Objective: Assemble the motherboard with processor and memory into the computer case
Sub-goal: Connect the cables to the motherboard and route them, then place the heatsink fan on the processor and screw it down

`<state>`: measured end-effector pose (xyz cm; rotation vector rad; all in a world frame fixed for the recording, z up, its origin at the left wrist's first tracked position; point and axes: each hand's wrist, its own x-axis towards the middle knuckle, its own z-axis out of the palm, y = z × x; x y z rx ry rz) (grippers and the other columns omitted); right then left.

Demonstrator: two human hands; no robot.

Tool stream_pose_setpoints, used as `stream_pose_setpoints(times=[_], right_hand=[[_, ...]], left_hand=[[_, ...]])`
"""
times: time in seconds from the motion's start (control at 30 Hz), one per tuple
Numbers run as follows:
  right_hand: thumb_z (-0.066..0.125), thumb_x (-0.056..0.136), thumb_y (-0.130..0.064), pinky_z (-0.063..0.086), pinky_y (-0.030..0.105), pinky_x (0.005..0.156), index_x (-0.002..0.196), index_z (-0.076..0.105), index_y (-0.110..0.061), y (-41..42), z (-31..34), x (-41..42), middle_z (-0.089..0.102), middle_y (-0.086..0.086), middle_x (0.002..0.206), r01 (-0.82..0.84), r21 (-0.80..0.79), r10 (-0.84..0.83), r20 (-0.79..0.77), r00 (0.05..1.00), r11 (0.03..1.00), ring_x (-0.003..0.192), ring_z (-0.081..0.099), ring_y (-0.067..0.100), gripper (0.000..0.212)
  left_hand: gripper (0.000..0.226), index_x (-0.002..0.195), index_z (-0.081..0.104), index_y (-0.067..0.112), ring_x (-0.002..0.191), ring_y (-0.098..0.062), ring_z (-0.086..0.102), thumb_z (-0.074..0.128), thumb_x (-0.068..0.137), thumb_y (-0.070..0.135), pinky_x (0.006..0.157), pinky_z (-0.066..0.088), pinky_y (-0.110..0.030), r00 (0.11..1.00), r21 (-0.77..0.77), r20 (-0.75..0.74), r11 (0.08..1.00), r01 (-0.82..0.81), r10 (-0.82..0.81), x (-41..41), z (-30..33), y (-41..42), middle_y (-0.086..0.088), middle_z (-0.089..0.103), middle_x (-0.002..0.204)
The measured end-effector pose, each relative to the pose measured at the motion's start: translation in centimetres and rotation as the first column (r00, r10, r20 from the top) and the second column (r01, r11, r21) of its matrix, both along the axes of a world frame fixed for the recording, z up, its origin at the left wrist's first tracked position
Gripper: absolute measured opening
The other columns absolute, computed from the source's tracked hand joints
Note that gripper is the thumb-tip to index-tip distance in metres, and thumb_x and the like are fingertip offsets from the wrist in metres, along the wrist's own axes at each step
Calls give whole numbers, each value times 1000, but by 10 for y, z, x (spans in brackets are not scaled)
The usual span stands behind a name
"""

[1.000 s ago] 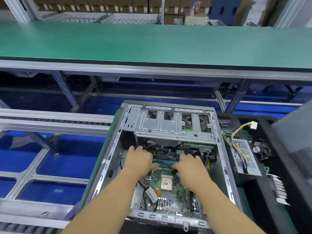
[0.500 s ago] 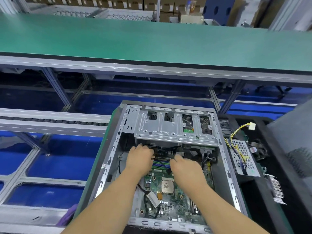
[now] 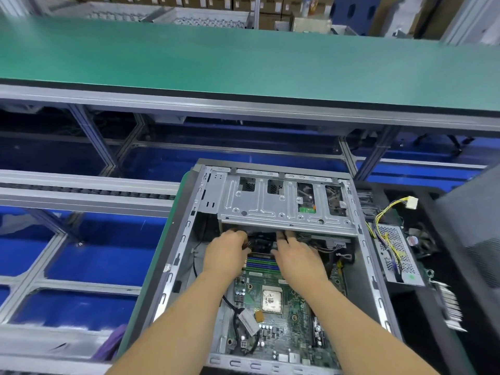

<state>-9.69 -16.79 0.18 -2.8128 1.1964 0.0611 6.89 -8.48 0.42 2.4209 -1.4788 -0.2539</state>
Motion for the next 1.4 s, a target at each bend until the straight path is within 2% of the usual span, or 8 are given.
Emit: stream_pose_setpoints(times=[0.13,0.27,0.5,0.6,0.77,1.0,1.27,1.4], right_hand=[[24,106,-55,48,43,77,139,49,-14,1,-5,5,63,8,120,62,26,-60,-69,996,998,101,65,32,58],[18,104,-61,42,33,60,130,57,-18,-13,-6,7,59,2,88,226,194,-193,-173,966,955,81,59,27,63],[26,100,-68,41,52,106,162,2,-25,8,15,7,28,22,160,223,426,-138,-221,965,877,144,35,37,79],[41,104,-53,35,50,117,162,12,-16,29,40,-4,25,31,159,117,440,8,-272,962,890,150,24,40,75],[51,99,-38,52,34,65,84,68,-15,23,110,-18,68,4,74,-54,514,-112,286,952,856,62,60,19,32],[53,97,-13,45,31,77,103,73,-15,-72,125,-109,73,2,93,411,301,-478,758,444,860,88,63,22,22],[51,91,-8,48,46,99,135,52,-18,-119,20,-275,52,11,137,531,160,-512,-149,846,832,125,51,34,45],[46,92,-7,8,59,123,161,9,-32,-133,-15,-321,0,7,170,456,258,-272,-527,805,852,157,0,31,82]], left_hand=[[36,87,54,21,77,-16,50,59,90,57,63,37,-29,978,-92,-204,996,22,-41,-2,0,-1,7,43,83],[42,110,70,16,101,-28,57,35,106,39,76,47,-38,994,-6,-20,995,103,-103,-8,-1,-2,-7,64,101],[26,72,62,16,75,-23,58,50,93,25,58,38,-29,981,112,-92,980,-163,173,-17,0,-12,-5,67,85],[26,65,50,14,65,-21,52,58,89,19,56,38,-28,956,144,-89,954,-264,278,-15,6,-13,-5,62,84],[12,97,60,23,93,-24,65,53,88,18,69,41,-32,979,398,145,914,77,-146,-54,64,-29,2,65,99],[14,85,53,25,79,-27,57,43,90,33,63,41,-35,881,-58,156,886,459,-446,-168,155,-96,0,55,82],[26,115,53,16,104,-34,54,47,92,24,81,38,-44,692,140,307,750,646,-653,-264,97,-172,-10,58,112],[25,115,54,16,103,-32,55,47,91,22,85,38,-42,666,179,293,723,667,-686,-287,68,-174,-10,59,111]])
